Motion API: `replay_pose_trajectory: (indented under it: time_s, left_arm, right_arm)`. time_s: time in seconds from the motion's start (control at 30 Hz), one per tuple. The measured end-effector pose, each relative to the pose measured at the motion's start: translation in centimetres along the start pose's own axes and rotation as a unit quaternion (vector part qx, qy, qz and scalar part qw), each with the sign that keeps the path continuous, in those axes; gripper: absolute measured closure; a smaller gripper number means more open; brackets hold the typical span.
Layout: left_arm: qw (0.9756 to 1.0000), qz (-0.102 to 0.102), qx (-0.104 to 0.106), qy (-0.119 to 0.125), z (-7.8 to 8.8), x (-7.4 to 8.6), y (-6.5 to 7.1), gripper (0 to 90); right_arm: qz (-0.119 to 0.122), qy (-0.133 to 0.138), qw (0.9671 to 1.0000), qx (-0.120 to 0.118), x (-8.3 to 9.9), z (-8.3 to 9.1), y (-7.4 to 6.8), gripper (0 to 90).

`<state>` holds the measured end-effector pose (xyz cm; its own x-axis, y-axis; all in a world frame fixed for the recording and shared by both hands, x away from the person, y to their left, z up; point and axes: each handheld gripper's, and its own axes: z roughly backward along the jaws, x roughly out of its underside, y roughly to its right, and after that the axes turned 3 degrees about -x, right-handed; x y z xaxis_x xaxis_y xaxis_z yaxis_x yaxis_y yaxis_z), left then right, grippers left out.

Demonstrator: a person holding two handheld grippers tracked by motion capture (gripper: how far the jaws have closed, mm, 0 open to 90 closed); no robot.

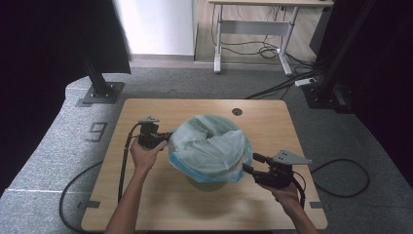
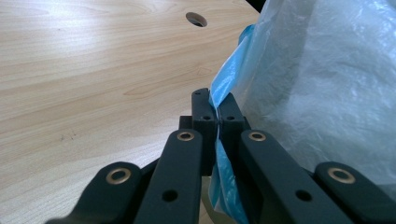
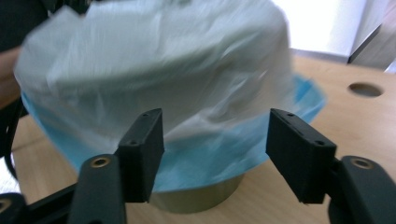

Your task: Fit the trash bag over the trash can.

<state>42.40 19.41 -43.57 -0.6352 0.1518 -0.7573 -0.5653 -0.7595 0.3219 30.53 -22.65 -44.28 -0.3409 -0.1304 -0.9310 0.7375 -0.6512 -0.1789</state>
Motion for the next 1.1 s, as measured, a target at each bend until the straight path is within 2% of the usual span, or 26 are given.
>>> replay_pose_trajectory:
  time_s: [0.1, 0.17, 0.2, 0.27, 0.4, 0.47, 0.6, 0.83, 0.9, 1.03, 1.1]
  left_arm:
    - [1.0, -0.002, 0.0, 0.0, 0.1, 0.0, 0.1, 88.4]
    - [1.0, -0.002, 0.002, 0.001, 0.2, 0.0, 0.1, 88.4]
    - [1.0, -0.002, 0.002, 0.002, 0.3, 0.0, 0.1, 88.4]
    - [1.0, -0.002, 0.003, 0.002, 0.3, 0.0, 0.1, 88.3]
    - [1.0, -0.002, 0.004, 0.003, 0.4, 0.0, 0.1, 88.3]
    - [1.0, -0.003, 0.004, 0.003, 0.4, 0.0, 0.1, 88.4]
    - [1.0, -0.002, 0.002, 0.001, 0.3, 0.3, 0.1, 88.3]
    - [0.9999, -0.007, 0.004, -0.011, -0.3, 0.9, 0.2, 88.3]
    - [0.9998, -0.007, 0.004, -0.018, -0.5, 1.2, 0.2, 88.3]
    - [0.9995, -0.006, 0.005, -0.029, -1.0, 1.9, 0.1, 88.3]
    - [0.9993, -0.005, 0.004, -0.037, -1.4, 2.3, 0.1, 88.3]
  right_arm:
    - [-0.004, -0.012, 0.9998, -0.013, 0.7, -1.2, 0.0, 35.1]
    - [-0.006, -0.014, 0.9996, -0.025, 1.0, -1.7, 0.1, 43.2]
    - [-0.004, -0.01, 0.9992, -0.038, 1.3, -2.0, 0.2, 52.3]
    - [0.007, -0.002, 0.9987, -0.05, 1.5, -2.2, 0.1, 61.3]
    - [0.012, 0.016, 0.998, -0.06, 1.7, -2.2, 0.0, 81.7]
    - [0.016, 0.019, 0.9981, -0.056, 1.8, -2.1, 0.0, 86.2]
    - [0.028, 0.004, 0.9985, -0.046, 2.3, -2.3, -0.2, 88.1]
    - [0.05, -0.054, 0.9969, -0.026, 4.7, -3.7, -0.2, 88.5]
    - [0.046, -0.065, 0.9965, -0.026, 5.5, -4.0, 0.1, 88.5]
    - [0.053, -0.095, 0.994, -0.004, 6.5, -4.6, 0.9, 88.5]
    - [0.048, -0.103, 0.9935, -0.001, 6.9, -4.8, 1.4, 88.5]
